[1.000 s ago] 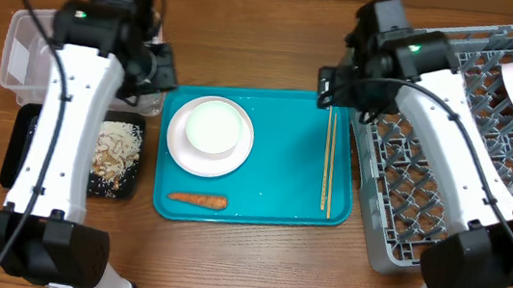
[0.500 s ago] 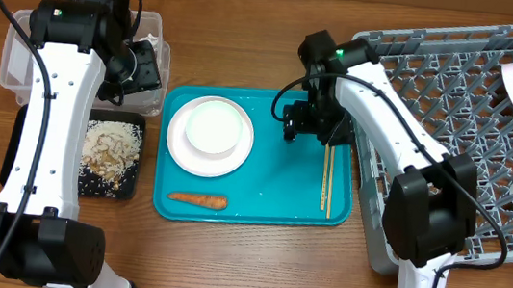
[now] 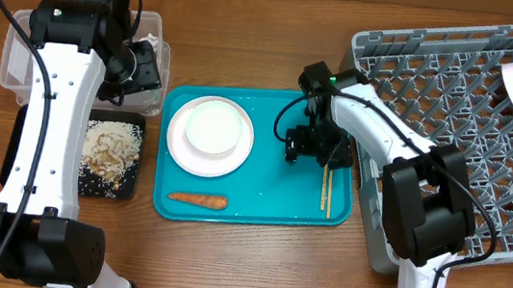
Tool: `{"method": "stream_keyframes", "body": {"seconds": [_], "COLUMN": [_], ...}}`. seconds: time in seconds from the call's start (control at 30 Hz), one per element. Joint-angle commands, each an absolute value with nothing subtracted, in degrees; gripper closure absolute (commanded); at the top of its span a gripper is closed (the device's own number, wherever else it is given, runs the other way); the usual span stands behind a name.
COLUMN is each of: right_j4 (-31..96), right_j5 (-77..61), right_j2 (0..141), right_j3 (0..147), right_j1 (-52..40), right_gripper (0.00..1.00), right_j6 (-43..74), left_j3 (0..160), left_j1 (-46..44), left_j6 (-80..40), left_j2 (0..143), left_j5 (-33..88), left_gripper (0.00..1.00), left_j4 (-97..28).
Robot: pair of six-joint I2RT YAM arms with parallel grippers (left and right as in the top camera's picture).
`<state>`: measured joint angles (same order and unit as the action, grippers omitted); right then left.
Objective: Sort waste into correct bins and load items into the dishwasher
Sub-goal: 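Reach right gripper to the chopsticks and grasp one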
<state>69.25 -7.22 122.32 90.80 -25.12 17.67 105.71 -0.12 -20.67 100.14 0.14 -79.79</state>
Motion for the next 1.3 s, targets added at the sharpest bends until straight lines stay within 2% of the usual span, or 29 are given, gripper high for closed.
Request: {"method": "stream_keyframes", "body": {"seconds": [0.0,0.3,0.43,0.53,0.67,0.8,0.97,1.27], "right_j4": [68.5,66.6,66.3,66.2,66.2,66.2,66.3,66.3], "right_j5": [-7.4,-7.4,-7.4,-7.4,-7.4,-7.4,-7.4,-7.6], "right_j2": [122.5,122.5,122.5,122.5,122.5,122.5,122.5,122.5], "right_j3": [89.1,86.2,85.5,85.5,85.5,85.5,85.5,85.5], "right_j1": [-25.0,-25.0,-25.0,-25.0,-25.0,-25.0,-25.0,-25.0], "right_gripper": [0.1,0.12,0.3,0.51,0.64,0.69,0.84,0.96], "right_j6": [18.0,18.1,18.0,18.1,18.0,18.1,18.1,18.1], "left_j3": [106.1,106.1,106.1,106.1,106.1,106.1,106.1,106.1], "left_j1": [0.0,0.0,0.0,0.0,0.0,0.0,0.0,0.0], "left_j6": [-20.7,-20.8,-20.8,-20.8,-20.8,-20.8,-20.8,-20.8], "left_j2": [100.0,100.0,100.0,100.0,100.0,100.0,100.0,100.0], "left_j5": [-0.6,-0.6,-0.6,-0.6,-0.6,-0.6,-0.6,-0.6], "left_gripper": [0.46,0.46,0.46,0.46,0.46,0.46,0.46,0.46], "left_j4": [-79.9,-80.0,-80.0,-80.0,-80.0,-80.0,-80.2,-80.3]}}
